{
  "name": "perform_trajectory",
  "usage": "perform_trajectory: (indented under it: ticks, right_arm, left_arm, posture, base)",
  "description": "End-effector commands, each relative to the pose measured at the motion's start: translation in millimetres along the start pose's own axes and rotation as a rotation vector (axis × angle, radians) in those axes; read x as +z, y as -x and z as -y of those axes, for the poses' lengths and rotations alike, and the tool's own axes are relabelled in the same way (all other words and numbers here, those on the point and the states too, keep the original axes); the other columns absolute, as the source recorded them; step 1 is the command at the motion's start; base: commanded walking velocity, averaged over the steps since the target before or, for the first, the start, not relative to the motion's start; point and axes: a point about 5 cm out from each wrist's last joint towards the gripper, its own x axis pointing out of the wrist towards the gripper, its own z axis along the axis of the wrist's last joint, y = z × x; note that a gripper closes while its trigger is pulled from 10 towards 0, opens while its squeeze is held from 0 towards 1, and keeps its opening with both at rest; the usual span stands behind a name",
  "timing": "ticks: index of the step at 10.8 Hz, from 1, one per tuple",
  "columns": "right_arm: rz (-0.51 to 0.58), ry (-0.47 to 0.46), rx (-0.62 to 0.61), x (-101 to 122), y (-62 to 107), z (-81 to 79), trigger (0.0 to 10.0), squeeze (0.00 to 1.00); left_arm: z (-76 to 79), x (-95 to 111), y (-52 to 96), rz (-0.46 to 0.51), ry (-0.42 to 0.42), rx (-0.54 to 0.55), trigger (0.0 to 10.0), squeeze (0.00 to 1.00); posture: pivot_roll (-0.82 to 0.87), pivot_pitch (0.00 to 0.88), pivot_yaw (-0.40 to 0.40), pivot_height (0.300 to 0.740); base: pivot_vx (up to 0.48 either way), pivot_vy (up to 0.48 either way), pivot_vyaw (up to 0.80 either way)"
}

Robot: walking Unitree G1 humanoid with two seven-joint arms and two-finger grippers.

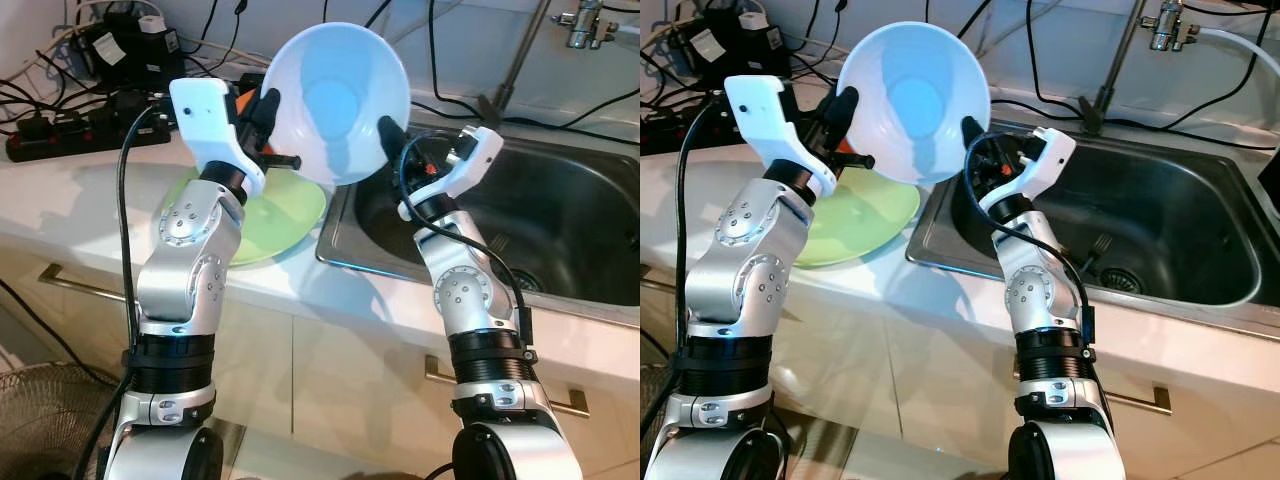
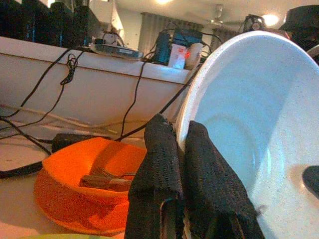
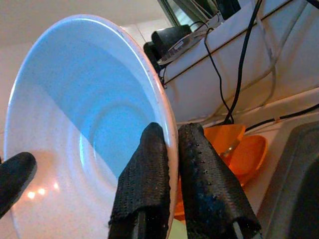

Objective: Kitchen organization

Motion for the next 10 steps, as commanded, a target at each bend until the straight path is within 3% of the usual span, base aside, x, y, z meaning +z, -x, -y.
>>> perform_trajectory:
  ticks: [1, 3, 4, 8, 10]
  right_arm:
    - [-0.026, 0.005, 0.028, -5.1, 0.6, -3.5, 0.0, 0.00]
    - [-0.029, 0.002, 0.032, -5.5, 0.6, -3.7, 0.0, 0.00]
    - [-0.031, 0.001, 0.036, -5.9, 0.3, -4.3, 0.0, 0.00]
    - [0.002, 0.001, -0.005, -1.6, -1.4, -1.9, 0.0, 0.00]
    - [0.057, -0.005, -0.110, 7.2, -2.3, 9.2, 0.0, 0.00]
  left_arm:
    - [10.0, 5.2, -0.2, 0.022, -0.009, -0.056, 10.0, 0.00]
    - [14.7, 3.0, 1.3, 0.011, -0.019, -0.092, 10.0, 0.00]
    - [13.9, 1.2, 1.3, 0.001, -0.046, -0.085, 10.0, 1.00]
    - [17.4, -4.3, 3.1, -0.022, -0.047, -0.120, 10.0, 1.00]
    - [17.5, -5.6, 3.6, -0.032, -0.046, -0.125, 10.0, 1.00]
  posture:
    - [0.24, 0.038, -0.027, 0.740]
    - [0.24, 0.038, -0.028, 0.740]
    - [0.24, 0.039, -0.029, 0.740]
    - [0.24, 0.037, -0.027, 0.740]
    - [0.24, 0.037, -0.028, 0.740]
  base:
    - [0.000, 0.000, 0.00]
    - [0.000, 0.000, 0.00]
    - [0.000, 0.000, 0.00]
    - [0.000, 0.000, 0.00]
    - [0.000, 0.000, 0.00]
